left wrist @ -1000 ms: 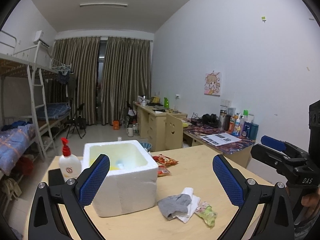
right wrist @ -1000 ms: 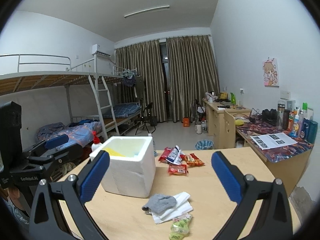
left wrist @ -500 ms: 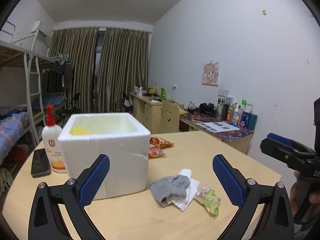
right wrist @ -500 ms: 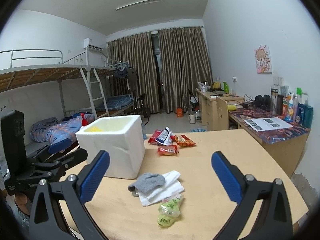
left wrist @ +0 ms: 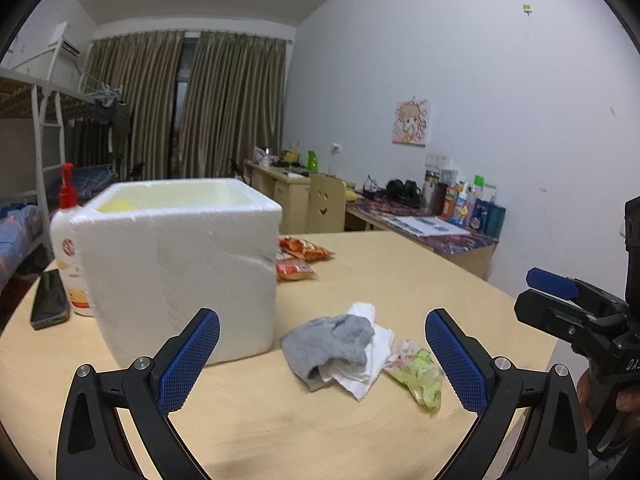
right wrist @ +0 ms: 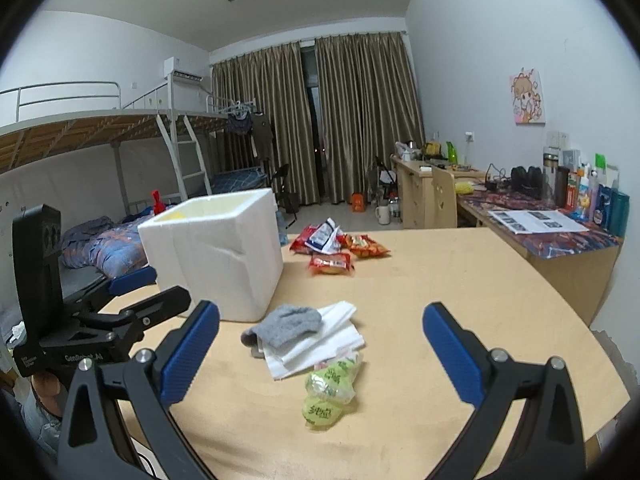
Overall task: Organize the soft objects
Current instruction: 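Withdraw both tools from the box back toward the sock and snack bag, then grasp the grey sock with the left tool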
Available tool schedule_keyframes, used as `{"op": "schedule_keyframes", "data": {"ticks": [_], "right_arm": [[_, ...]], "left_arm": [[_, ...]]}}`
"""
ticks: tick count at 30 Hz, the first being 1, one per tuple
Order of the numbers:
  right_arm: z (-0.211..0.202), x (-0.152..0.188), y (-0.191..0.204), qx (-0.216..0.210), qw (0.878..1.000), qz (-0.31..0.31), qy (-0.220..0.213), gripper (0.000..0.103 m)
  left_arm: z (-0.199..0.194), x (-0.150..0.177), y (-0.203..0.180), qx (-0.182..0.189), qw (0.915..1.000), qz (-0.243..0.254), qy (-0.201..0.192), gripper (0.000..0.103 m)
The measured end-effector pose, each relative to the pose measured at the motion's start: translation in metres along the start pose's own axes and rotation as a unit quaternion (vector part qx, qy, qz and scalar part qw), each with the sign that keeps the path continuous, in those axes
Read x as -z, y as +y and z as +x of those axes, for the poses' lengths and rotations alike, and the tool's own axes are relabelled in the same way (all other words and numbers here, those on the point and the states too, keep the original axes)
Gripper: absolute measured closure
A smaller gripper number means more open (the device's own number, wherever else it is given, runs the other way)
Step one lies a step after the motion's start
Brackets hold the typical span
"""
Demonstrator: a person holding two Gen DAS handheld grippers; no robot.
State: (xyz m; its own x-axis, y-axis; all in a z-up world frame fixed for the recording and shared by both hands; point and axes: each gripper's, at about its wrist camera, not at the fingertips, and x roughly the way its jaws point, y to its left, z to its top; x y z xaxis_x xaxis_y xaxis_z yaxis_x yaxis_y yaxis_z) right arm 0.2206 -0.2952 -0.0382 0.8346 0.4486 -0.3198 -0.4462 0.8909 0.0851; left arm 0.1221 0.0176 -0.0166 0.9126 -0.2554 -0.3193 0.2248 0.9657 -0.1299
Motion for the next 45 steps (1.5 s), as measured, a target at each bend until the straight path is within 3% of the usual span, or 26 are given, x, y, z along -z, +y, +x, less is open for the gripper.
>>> {"op": "schedule_keyframes", "data": {"ticks": [18,24,30,40,45], "right_arm": [[0.032,0.027,-0.026,0.006,0.997,0.027,0.066,0.000],[0.043,0.033,-0.028,-0.002,0.996,0.019,0.086,0.000],[0.046,0.036,-0.034,-0.011,0.995,0.023,0.094,0.000],[0.058,0.041,-0.040,-0.036,0.993,0.016,0.112,0.000],[0.062,0.040,-0.038,-0.050,0.992,0.010,0.118,0.000]], "left_arm": [[0.057,0.009,0.002,0.026,0.9961,-0.023,0.081,0.000],[0.073,0.012,-0.001,0.010,0.9944,-0.028,0.101,0.001],[0.088,0.021,-0.001,0.001,0.9922,-0.025,0.122,0.020],[0.115,0.027,0.004,-0.002,0.9836,-0.043,0.175,0.031],[0.123,0.030,0.010,0.003,0.9789,-0.063,0.194,0.049]]}}
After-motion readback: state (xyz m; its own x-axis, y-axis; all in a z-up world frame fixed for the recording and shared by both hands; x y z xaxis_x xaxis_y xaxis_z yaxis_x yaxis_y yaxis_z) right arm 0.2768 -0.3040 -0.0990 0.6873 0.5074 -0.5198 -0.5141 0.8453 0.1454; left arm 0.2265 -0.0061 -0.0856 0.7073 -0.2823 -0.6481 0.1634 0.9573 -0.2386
